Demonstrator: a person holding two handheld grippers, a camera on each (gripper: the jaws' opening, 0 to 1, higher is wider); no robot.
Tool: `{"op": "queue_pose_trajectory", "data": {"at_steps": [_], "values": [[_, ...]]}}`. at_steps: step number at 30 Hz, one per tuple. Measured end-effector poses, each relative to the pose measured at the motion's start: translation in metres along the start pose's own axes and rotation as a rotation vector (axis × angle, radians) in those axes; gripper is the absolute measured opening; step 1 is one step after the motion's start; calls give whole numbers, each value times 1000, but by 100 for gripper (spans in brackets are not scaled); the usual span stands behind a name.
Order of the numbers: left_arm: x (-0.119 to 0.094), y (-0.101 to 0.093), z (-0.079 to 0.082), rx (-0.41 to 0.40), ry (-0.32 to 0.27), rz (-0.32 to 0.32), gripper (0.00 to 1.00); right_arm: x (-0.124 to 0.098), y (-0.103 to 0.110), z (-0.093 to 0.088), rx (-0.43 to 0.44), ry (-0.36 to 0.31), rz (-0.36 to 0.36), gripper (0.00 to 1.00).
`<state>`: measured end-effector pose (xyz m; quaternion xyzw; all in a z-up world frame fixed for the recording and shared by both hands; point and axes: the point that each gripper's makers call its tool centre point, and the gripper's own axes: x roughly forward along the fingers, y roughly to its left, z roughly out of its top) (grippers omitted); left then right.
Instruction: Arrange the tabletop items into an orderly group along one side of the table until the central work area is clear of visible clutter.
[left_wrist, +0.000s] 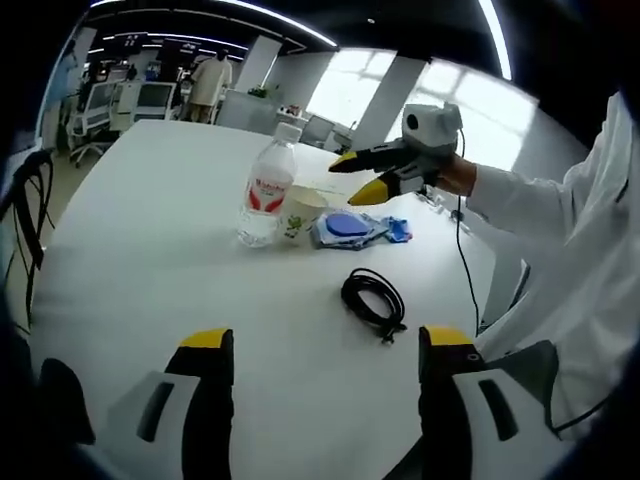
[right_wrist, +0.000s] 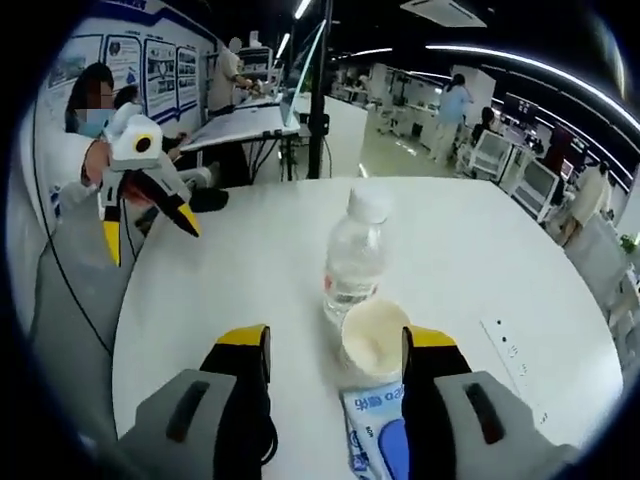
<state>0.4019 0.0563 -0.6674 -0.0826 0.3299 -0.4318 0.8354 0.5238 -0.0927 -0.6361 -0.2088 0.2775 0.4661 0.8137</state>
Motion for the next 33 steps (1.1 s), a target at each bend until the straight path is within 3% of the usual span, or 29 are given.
{"op": "queue_pose_trajectory", "data": {"at_steps": [15,33], "values": [[-9,-5,10,26,-23,18,79,-37,-4,5,211,-155,-135,56],[1,-30,31,103,-19,-17,79,-96,1,-28,361,-223,-276,57]]}}
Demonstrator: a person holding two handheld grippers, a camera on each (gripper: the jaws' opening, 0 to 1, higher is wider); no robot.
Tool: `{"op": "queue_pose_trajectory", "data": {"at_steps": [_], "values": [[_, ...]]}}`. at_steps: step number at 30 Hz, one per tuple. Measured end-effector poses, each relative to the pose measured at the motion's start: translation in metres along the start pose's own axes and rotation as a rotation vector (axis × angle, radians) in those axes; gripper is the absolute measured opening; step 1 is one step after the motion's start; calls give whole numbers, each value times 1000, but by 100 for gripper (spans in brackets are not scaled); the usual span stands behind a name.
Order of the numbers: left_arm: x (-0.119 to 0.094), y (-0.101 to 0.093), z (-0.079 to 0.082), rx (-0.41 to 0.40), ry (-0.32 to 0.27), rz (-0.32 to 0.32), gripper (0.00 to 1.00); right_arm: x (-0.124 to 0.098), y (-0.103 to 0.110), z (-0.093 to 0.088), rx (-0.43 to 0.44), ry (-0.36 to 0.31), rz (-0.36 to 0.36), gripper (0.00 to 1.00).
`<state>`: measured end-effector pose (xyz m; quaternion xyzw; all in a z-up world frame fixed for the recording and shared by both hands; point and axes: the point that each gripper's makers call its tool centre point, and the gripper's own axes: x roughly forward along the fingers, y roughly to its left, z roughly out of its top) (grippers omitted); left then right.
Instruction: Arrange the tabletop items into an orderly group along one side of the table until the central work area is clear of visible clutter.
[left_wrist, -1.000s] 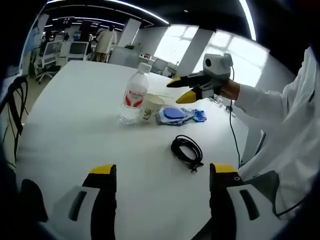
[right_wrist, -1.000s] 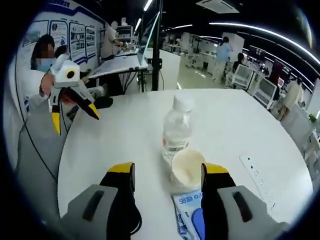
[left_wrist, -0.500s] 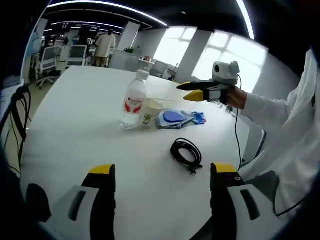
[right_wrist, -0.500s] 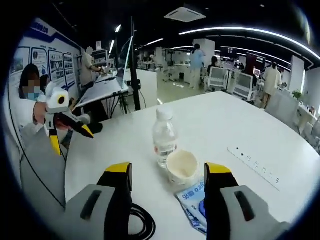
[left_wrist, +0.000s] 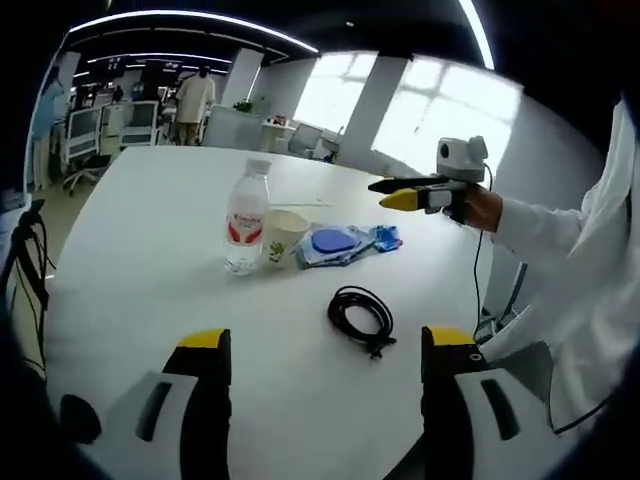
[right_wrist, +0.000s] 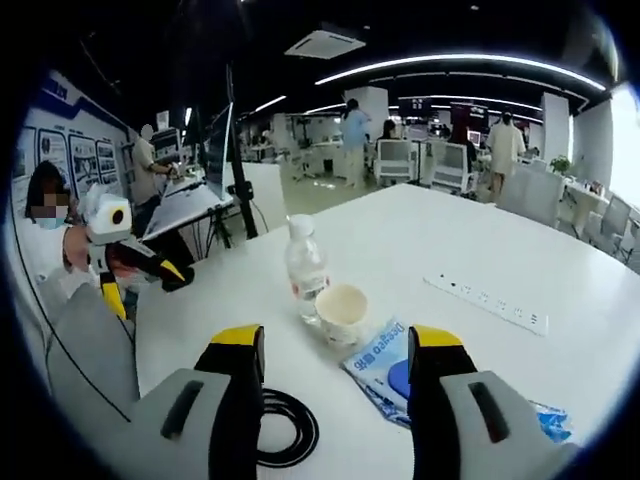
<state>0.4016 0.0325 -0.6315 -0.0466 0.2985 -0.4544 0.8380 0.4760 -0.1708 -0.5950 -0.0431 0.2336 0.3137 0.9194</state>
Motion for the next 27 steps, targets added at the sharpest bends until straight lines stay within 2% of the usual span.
{"op": "queue_pose_trajectory", "data": {"at_steps": [13,27], "values": [[27,-28,17,58,13,-50,79,-41,-10,-24,60,-4,-53,56],[63,-55,13,78,54,-92,77,-66,-10,-63,131,32,-65,54]]}}
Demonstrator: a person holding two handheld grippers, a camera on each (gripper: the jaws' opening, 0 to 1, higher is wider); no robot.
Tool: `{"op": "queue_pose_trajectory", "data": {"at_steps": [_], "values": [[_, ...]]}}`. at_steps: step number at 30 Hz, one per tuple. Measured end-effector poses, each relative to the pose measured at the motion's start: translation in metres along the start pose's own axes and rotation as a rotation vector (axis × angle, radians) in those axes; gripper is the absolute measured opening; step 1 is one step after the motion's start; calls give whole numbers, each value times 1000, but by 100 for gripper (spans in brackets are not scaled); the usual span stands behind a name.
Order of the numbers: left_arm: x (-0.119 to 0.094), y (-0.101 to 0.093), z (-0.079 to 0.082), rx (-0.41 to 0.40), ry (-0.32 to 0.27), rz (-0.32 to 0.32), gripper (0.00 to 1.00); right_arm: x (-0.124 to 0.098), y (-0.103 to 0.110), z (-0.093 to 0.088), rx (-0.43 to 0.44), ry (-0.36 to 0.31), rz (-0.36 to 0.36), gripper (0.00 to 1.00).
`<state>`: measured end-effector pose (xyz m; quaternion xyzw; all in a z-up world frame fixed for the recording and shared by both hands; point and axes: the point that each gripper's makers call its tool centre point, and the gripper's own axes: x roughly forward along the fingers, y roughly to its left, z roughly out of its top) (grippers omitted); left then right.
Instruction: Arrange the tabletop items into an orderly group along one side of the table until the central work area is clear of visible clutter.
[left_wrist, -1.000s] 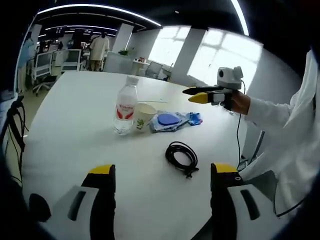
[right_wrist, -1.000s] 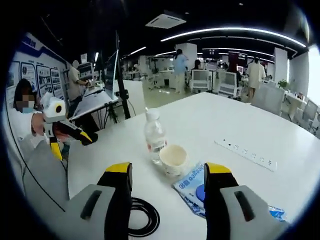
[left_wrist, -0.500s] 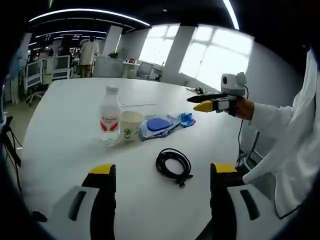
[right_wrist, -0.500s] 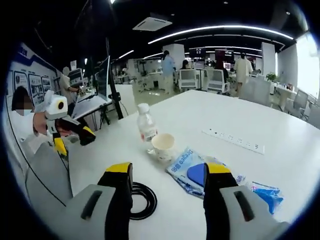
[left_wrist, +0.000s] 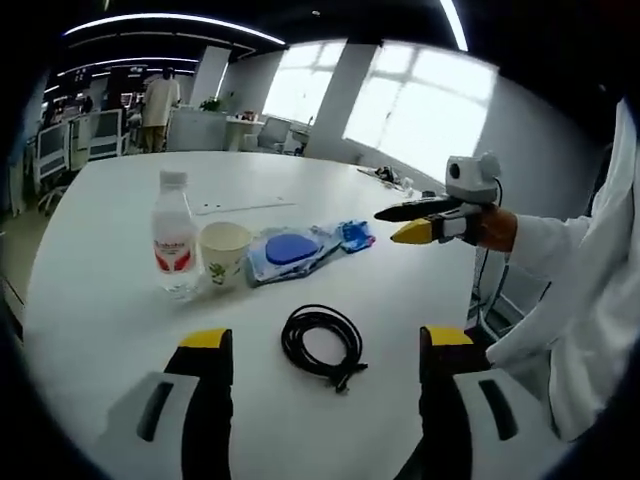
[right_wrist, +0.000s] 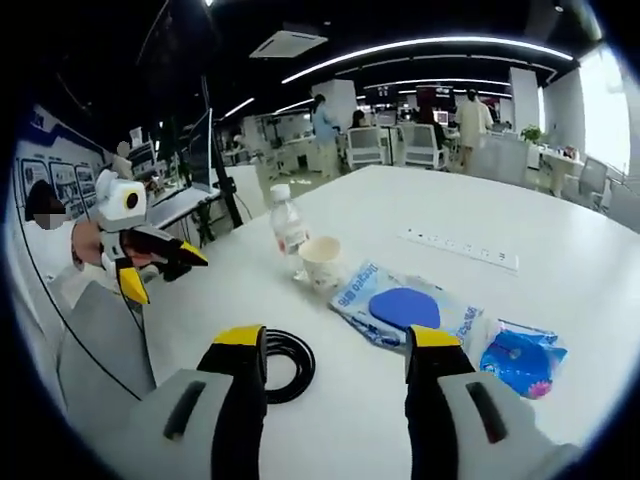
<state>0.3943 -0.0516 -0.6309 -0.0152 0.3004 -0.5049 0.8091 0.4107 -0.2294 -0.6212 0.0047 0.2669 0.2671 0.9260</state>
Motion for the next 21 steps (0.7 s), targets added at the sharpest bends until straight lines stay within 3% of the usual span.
{"op": "queue_pose_trajectory", "data": {"at_steps": [9,13,21], "values": [[18,9,-7,-23,26,29,74,8,6,-20,29,33,12,53],[27,18,-16,-40,53,60,73,22,10,-31,36,58,29,52],[47,20,-28,-59,82,61,70,48,25,-47,40,103,69,51]]}}
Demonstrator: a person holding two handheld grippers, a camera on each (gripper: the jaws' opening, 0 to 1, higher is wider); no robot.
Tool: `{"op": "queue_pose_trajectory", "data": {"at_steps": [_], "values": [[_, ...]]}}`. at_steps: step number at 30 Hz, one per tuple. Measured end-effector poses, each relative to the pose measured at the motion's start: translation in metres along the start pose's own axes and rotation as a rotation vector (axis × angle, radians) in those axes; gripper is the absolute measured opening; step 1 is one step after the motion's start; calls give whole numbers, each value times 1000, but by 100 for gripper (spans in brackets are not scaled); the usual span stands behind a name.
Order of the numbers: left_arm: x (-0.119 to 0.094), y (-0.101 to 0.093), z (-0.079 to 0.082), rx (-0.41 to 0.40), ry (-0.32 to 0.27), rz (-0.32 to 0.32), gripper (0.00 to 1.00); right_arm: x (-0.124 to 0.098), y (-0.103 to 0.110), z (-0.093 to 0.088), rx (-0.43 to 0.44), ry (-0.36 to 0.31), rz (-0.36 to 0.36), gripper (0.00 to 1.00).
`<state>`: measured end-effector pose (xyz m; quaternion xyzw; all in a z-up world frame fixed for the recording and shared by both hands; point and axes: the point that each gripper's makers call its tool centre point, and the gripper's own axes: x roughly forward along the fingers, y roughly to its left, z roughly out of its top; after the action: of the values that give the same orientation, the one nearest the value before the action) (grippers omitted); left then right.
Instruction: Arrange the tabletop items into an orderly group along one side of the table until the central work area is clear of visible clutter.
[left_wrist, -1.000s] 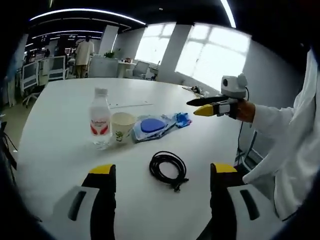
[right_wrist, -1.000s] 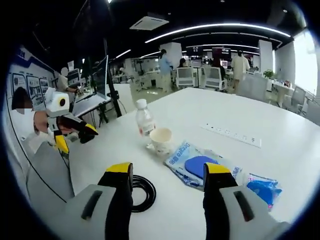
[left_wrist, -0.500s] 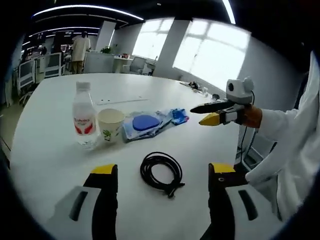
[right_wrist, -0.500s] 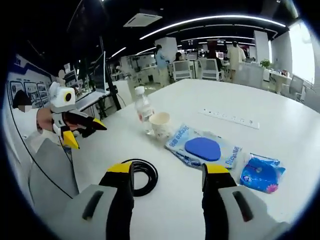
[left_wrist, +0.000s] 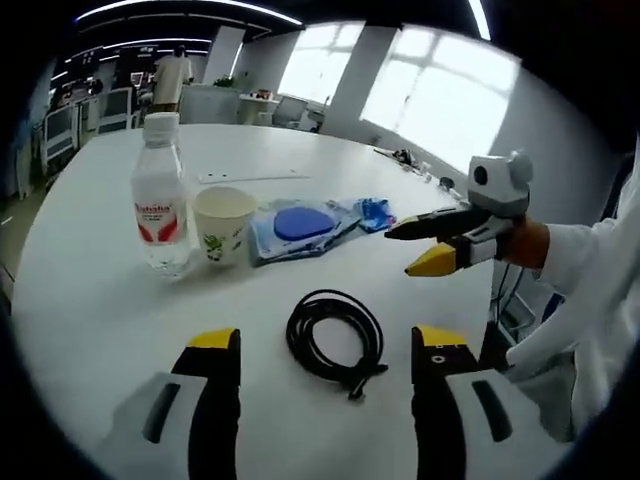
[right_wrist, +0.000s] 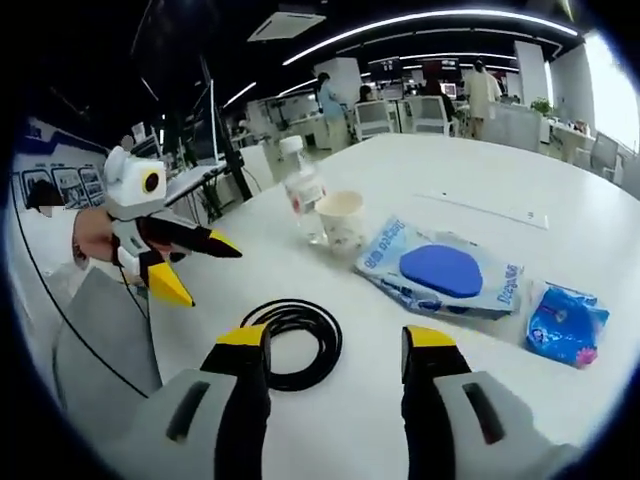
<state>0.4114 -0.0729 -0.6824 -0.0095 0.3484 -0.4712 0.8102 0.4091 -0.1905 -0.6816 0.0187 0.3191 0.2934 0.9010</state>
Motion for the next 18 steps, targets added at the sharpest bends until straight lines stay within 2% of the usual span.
{"op": "queue_pose_trajectory", "data": {"at_steps": [4,8,11,12,18], "values": [[10,7,-1,-18,2,18,64,10,0,-4,8,16,2,49],[20,13,-7,-26,38,46,58,20,-4,-14,27,47,-12,45],[27,14,-10,-39,48,48,56,29,-5,-23,39,79,-23,43],[30,15,-15,-46,72,57,54,31,-5,-25,42,84,-24,42],[43,10,-22,-28,101,46,50,42,-2,-39,61,122,-17,40]]}}
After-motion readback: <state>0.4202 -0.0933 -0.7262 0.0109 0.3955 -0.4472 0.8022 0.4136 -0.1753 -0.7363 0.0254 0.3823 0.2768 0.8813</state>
